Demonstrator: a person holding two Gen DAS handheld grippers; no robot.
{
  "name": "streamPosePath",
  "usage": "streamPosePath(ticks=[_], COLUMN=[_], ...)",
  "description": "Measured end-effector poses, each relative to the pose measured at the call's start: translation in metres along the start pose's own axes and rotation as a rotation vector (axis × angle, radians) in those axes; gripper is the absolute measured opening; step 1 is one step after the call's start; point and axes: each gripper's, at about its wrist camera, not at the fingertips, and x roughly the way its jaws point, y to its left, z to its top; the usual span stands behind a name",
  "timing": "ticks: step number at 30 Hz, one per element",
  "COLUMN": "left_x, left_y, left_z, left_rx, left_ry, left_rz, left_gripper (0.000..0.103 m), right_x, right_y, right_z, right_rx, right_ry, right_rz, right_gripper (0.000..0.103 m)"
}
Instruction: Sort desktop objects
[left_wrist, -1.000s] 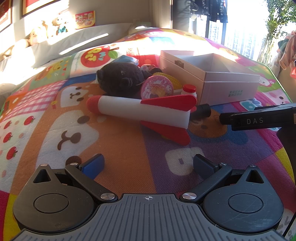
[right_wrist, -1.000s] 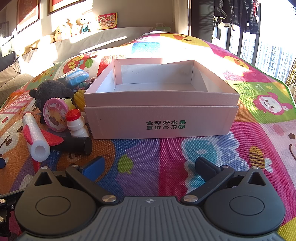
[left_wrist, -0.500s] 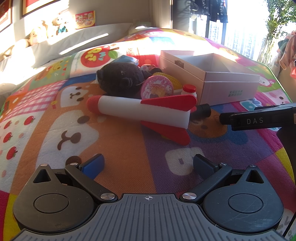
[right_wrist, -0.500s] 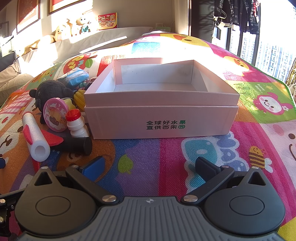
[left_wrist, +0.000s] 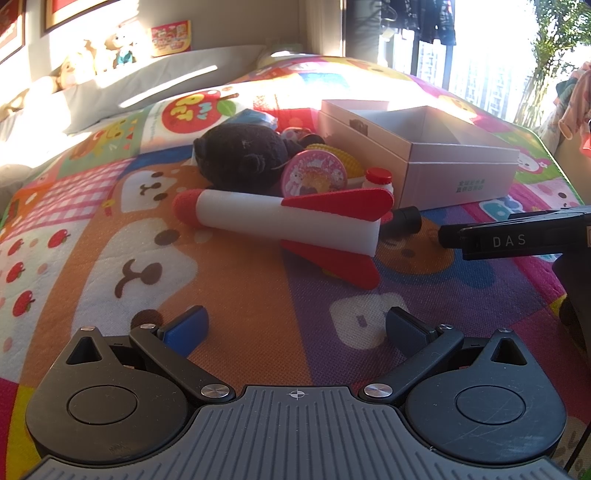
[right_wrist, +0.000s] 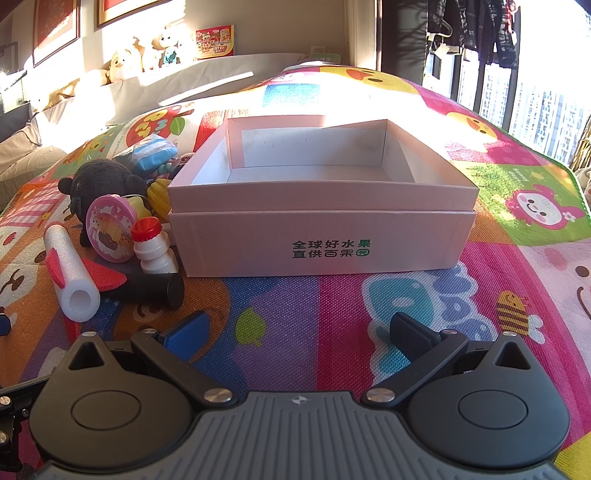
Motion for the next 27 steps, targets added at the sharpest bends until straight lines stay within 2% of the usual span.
streamPosePath(ticks=[5,11,17,23,25,27], left_x=[0.0,0.001,0.002,0.008,0.012,0.015], left_y=[0.0,-0.001,-0.001,-0.005,-0.003,0.004], left_z=[0.0,0.001,0.007,0.024,0.03,0.035], left_rx=[-0.001,0.011,0.024,0.12,0.119,0.107], left_ry=[0.0,0.013,0.029,-0.04,-0.052,-0.067], left_rz=[-0.002,-0.002,-0.009,-0.032,-0.01,0.062], left_gripper=[0.103,0.103,0.103,0.103,0.103,0.103], right_x=[-0.005,-0.018,-0.034,-0.033,-0.032,-0.032], right_y=[-0.006,0.003,0.004,0.004,0.004,0.004], right_z=[-0.005,-0.008,-0.02,-0.019,-0.019,-0.019], right_rx=[0.017,-0.006,-0.024,-0.028,-0.029,-0.029], right_ry=[0.008,0.071,0.096,0.106,0.103,0.1], right_rz=[0.005,0.018,0.024,0.02,0.022,0.023], right_gripper=[0.103,0.103,0.103,0.103,0.103,0.103])
